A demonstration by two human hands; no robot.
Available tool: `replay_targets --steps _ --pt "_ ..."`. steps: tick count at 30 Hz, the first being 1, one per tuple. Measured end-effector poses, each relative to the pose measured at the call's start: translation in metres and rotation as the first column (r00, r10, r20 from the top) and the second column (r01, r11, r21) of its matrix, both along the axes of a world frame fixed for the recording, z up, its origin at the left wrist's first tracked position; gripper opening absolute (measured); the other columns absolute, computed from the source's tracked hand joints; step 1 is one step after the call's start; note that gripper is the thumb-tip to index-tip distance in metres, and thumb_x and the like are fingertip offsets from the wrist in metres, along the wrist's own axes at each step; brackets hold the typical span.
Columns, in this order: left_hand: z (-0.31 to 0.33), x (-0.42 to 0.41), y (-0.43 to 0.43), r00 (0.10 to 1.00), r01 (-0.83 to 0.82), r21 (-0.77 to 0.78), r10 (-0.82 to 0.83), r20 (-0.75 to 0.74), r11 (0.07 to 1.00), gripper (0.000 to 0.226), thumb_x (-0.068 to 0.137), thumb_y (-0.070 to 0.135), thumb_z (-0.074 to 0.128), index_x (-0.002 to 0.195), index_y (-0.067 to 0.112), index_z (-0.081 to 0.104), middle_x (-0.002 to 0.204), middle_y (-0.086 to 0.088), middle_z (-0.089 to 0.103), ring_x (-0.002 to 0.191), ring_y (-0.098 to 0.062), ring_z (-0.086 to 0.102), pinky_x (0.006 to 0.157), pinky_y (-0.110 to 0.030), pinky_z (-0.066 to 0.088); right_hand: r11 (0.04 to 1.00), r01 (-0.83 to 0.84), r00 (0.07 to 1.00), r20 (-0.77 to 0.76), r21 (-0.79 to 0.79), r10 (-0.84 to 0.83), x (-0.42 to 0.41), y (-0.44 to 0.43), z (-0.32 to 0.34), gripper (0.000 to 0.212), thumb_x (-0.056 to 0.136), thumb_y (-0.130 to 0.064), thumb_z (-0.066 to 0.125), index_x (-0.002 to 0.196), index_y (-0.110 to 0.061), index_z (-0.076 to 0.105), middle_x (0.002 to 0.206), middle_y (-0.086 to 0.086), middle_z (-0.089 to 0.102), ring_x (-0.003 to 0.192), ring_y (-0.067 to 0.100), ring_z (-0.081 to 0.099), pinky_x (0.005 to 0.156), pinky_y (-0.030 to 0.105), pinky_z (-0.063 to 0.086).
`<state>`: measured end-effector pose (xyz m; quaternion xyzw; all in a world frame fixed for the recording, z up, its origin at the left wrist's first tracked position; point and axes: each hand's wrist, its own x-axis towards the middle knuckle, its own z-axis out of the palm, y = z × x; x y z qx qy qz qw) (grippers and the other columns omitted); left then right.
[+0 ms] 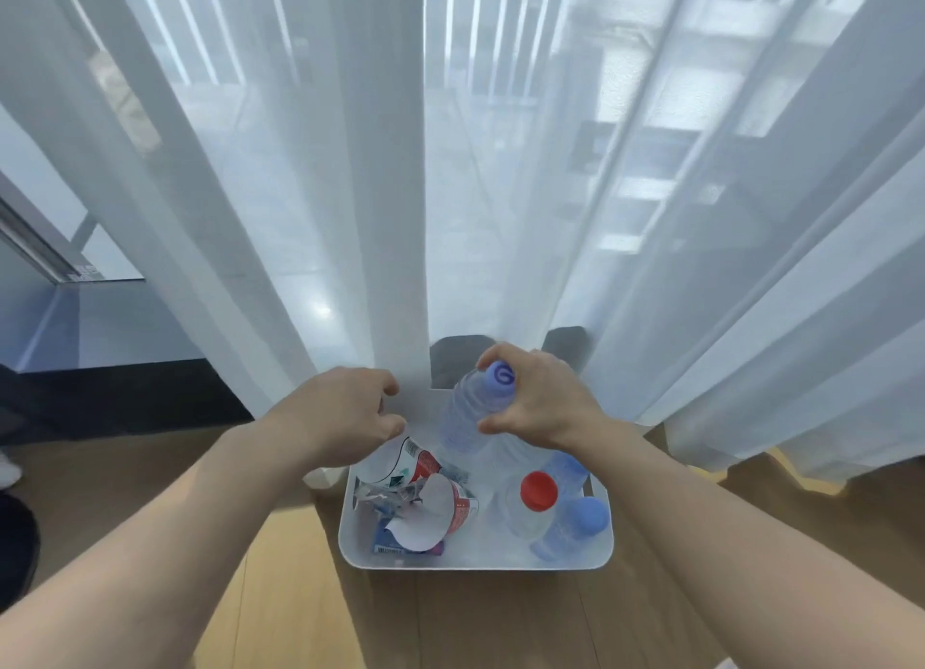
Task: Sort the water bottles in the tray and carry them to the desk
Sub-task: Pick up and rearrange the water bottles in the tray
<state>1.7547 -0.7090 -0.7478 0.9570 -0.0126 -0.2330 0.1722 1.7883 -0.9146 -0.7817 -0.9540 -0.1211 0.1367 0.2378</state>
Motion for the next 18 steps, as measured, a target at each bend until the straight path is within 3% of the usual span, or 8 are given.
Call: replay_targets --steps 3,8,14,18 --pt "0.007 -0.003 -0.002 0.999 0.023 -0.011 -0.022 0.025 1.0 0.045 0.09 0.036 0.051 0.132 0.02 0.047 0.12 0.003 0.061 0.113 -0.017 0.054 0.097 -0.03 0.042 0.988 -0.06 0.998 -0.025 -0.143 0.057 0.005 0.008 -0.01 0.056 0.067 -0.029 0.074 0.117 -0.027 0.05 0.093 0.006 0.053 0.085 0.024 0.051 0.075 0.028 0.041" --pt "0.018 -0.01 0.0 0.995 0.055 -0.051 -0.051 0.087 0.997 0.043 0.091 0.036 0.049 0.131 0.021 0.048 0.117 0.004 0.063 0.111 -0.016 0.054 0.097 -0.031 0.042 0.909 -0.155 0.987 -0.027 -0.387 0.157 0.012 0.028 -0.022 0.046 0.074 -0.022 0.066 0.117 -0.019 0.051 0.099 0.005 0.065 0.084 0.026 0.052 0.077 0.028 0.031" --pt "0.023 -0.013 0.011 0.995 0.057 -0.092 -0.049 0.088 0.994 0.042 0.091 0.037 0.05 0.13 0.022 0.048 0.117 0.005 0.063 0.108 -0.014 0.056 0.096 -0.029 0.044 0.886 -0.154 0.979 -0.19 -0.437 0.077 0.025 0.035 -0.028 0.052 0.072 -0.025 0.071 0.119 -0.023 0.049 0.111 0.0 0.06 0.095 0.023 0.058 0.068 0.029 0.039" --pt "0.015 -0.01 0.01 0.996 0.072 -0.085 -0.067 0.056 0.994 0.042 0.091 0.037 0.05 0.13 0.022 0.049 0.115 0.004 0.063 0.109 -0.015 0.055 0.096 -0.029 0.044 0.869 -0.139 0.976 -0.214 -0.474 0.039 0.025 0.023 -0.025 0.045 0.071 -0.022 0.068 0.112 -0.019 0.05 0.102 0.001 0.06 0.08 0.022 0.052 0.064 0.027 0.038"
